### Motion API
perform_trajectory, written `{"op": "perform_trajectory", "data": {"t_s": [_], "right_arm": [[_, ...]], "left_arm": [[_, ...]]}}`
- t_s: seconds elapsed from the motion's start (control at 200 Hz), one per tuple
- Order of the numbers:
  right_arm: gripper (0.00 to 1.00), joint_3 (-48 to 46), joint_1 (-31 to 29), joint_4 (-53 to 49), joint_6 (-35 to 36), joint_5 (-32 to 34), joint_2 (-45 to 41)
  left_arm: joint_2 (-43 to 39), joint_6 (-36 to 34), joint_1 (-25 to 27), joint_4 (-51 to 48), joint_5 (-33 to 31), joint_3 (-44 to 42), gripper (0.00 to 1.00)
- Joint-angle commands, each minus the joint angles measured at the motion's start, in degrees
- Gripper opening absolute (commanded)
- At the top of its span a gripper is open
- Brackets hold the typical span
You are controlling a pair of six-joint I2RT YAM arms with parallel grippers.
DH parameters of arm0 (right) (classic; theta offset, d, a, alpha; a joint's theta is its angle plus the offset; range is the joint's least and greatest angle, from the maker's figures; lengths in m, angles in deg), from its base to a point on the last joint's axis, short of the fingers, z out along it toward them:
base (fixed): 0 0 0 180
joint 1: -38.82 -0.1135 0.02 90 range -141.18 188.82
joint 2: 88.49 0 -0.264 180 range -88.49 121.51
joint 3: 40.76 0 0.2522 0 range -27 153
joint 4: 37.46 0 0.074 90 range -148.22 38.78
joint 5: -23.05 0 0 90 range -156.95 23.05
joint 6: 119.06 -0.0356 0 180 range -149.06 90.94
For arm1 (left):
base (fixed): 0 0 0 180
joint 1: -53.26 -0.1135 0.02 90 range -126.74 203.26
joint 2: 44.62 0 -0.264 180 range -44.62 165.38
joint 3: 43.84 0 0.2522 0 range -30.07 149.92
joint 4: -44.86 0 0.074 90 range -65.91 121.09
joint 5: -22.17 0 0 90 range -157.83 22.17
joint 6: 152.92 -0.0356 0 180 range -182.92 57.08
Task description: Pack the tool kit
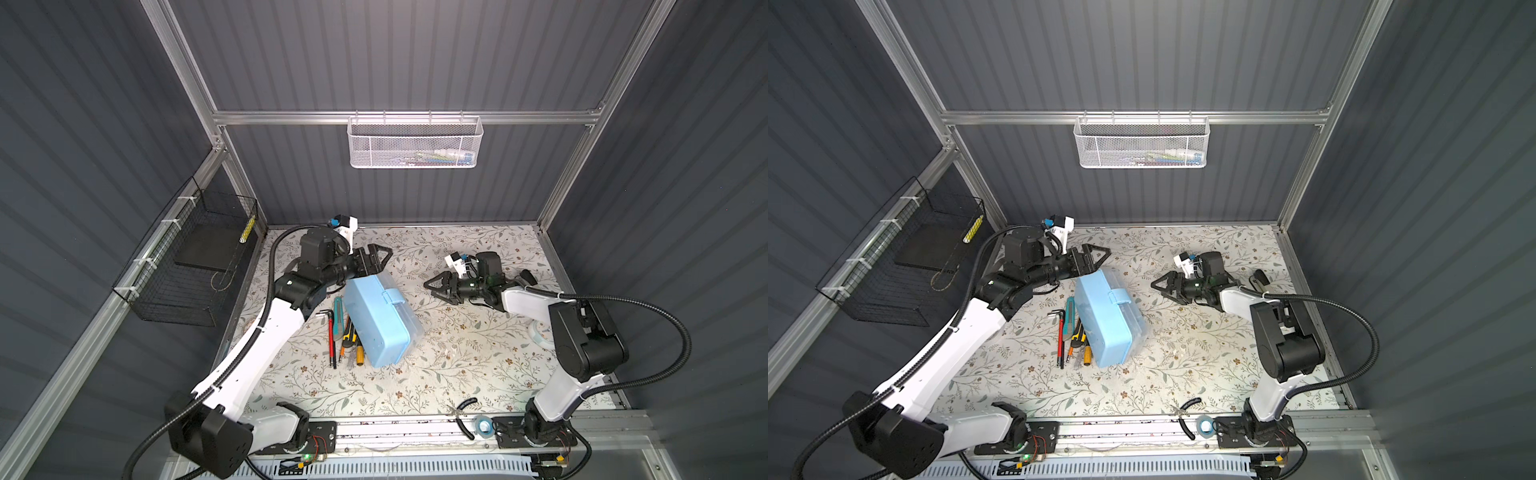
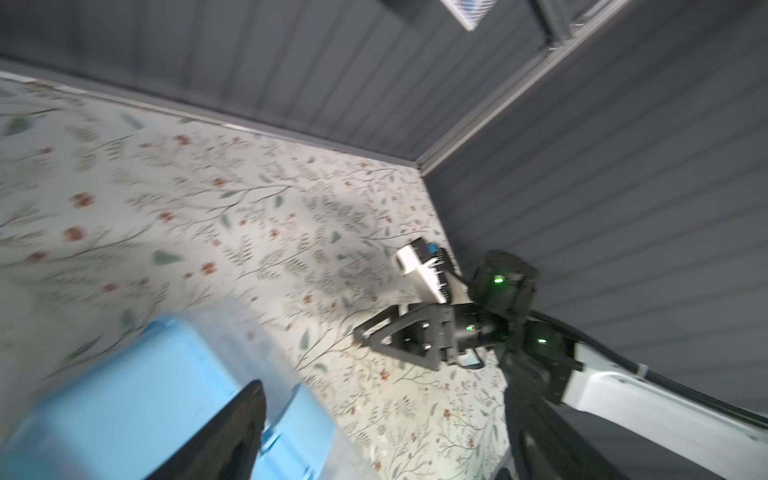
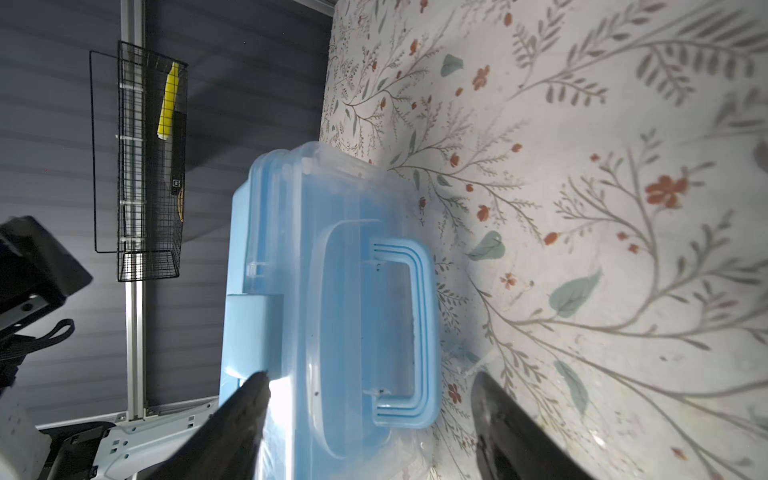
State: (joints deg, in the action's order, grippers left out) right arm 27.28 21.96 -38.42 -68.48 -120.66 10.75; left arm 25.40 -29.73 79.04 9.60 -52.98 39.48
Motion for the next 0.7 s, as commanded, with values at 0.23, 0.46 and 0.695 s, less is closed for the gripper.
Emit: {"op": "perform_trajectory", "data": {"t_s": [0.23,0.46,0.695], "right_arm": [[0.76,3.0,-1.7,-5.3,-0.5,0.8,2.2],[0.73,5.2,-4.1,-10.5,-0.1,3.7,7.0],[0.70,7.1,-6.1,-9.3,-1.4,3.2,11.3]], "left_arm": [[-7.9,7.1,-0.1,-24.3,-19.6,-12.9,0.89],[-7.6,8.8,-0.1,-21.6,-17.3,-17.2,0.88],[-4.2,9.3,0.0,-11.3,-11.6,-22.4,0.87]]}}
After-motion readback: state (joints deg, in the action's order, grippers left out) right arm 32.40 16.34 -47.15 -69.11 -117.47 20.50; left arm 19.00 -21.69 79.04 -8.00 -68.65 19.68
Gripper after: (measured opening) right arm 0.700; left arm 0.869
